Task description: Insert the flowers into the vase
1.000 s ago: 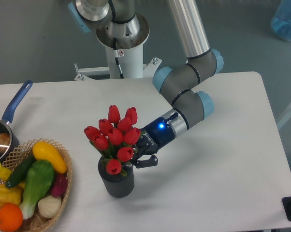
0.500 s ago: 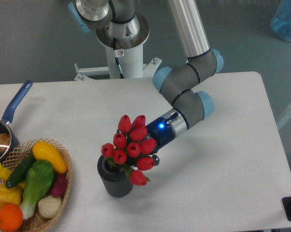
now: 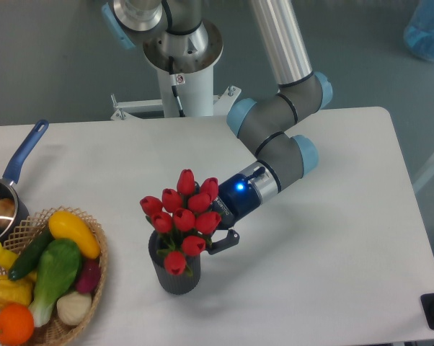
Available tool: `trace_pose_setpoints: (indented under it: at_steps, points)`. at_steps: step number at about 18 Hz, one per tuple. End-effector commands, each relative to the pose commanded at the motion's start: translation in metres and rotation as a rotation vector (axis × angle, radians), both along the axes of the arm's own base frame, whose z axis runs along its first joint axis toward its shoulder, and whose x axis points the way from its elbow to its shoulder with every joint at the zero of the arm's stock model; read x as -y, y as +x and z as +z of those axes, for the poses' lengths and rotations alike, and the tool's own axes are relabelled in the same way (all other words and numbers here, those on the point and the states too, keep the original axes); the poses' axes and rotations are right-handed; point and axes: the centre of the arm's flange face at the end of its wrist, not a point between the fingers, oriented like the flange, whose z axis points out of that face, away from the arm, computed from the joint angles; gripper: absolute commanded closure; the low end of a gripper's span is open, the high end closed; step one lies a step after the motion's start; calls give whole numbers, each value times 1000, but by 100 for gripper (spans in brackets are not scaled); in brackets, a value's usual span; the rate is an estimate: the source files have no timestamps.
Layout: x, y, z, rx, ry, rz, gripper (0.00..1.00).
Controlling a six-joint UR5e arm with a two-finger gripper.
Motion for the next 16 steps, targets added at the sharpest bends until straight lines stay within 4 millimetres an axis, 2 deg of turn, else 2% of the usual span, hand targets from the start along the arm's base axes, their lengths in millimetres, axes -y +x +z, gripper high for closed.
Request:
trace_pose_setpoints:
  at_steps: [1, 4, 9, 16]
  points:
    - [0, 0, 0, 0, 0, 0, 23]
    - [0, 0, 0, 0, 0, 0, 1]
    - [1, -5, 3, -7, 4, 6, 0]
    - [21, -23, 17, -73, -44, 51, 0]
